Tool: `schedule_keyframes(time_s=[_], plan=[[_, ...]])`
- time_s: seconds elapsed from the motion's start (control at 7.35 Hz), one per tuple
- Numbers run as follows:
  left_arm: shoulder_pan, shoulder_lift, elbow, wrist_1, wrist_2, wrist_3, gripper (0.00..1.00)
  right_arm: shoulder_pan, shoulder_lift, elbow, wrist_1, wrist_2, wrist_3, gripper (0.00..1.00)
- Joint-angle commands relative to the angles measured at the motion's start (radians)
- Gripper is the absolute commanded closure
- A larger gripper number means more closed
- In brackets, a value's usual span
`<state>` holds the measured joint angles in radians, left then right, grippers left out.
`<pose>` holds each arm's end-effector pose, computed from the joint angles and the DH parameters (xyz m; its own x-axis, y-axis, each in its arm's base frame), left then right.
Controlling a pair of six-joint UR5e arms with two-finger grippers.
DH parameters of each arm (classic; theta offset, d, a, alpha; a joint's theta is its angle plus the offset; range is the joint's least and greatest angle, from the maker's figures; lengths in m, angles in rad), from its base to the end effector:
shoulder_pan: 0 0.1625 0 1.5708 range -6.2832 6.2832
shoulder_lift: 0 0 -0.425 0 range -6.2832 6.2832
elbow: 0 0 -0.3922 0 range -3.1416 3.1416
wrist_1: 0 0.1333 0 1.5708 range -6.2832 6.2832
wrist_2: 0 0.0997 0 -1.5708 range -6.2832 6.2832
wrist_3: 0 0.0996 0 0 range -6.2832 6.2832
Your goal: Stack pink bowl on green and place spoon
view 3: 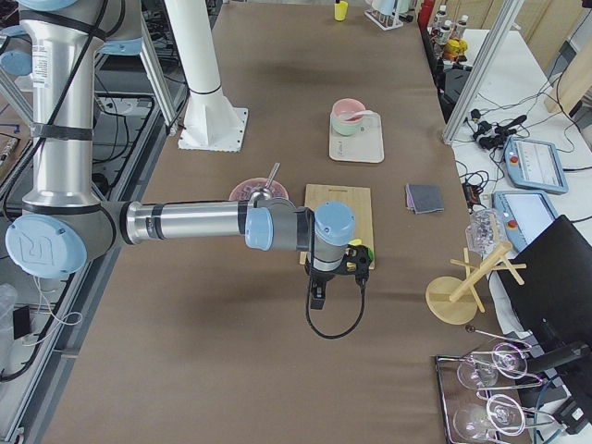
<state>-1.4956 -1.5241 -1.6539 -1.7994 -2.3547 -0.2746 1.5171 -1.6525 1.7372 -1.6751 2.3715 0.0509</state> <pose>-0.0262 -0.4901 0.6147 0.6860 -0.0322 -0.7269 0.1179 0.9907 0.0673 0.0373 -0.4571 0.6242 0.6978 0.0275 0.7158 0.0182 0.9983 -0.0561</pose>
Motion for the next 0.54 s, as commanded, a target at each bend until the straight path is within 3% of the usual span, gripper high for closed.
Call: schedule_keyframes(time_s=[0.0,0.41], plan=[[0.0,-0.001,0.002,0.0,0.0,0.0,0.02,0.0,0.013,-0.015,0.0,0.002,0.001,0.0],[0.0,-0.005,0.003,0.0,0.0,0.0,0.02,0.0,0.013,-0.013,0.0,0.005,0.001,0.0]])
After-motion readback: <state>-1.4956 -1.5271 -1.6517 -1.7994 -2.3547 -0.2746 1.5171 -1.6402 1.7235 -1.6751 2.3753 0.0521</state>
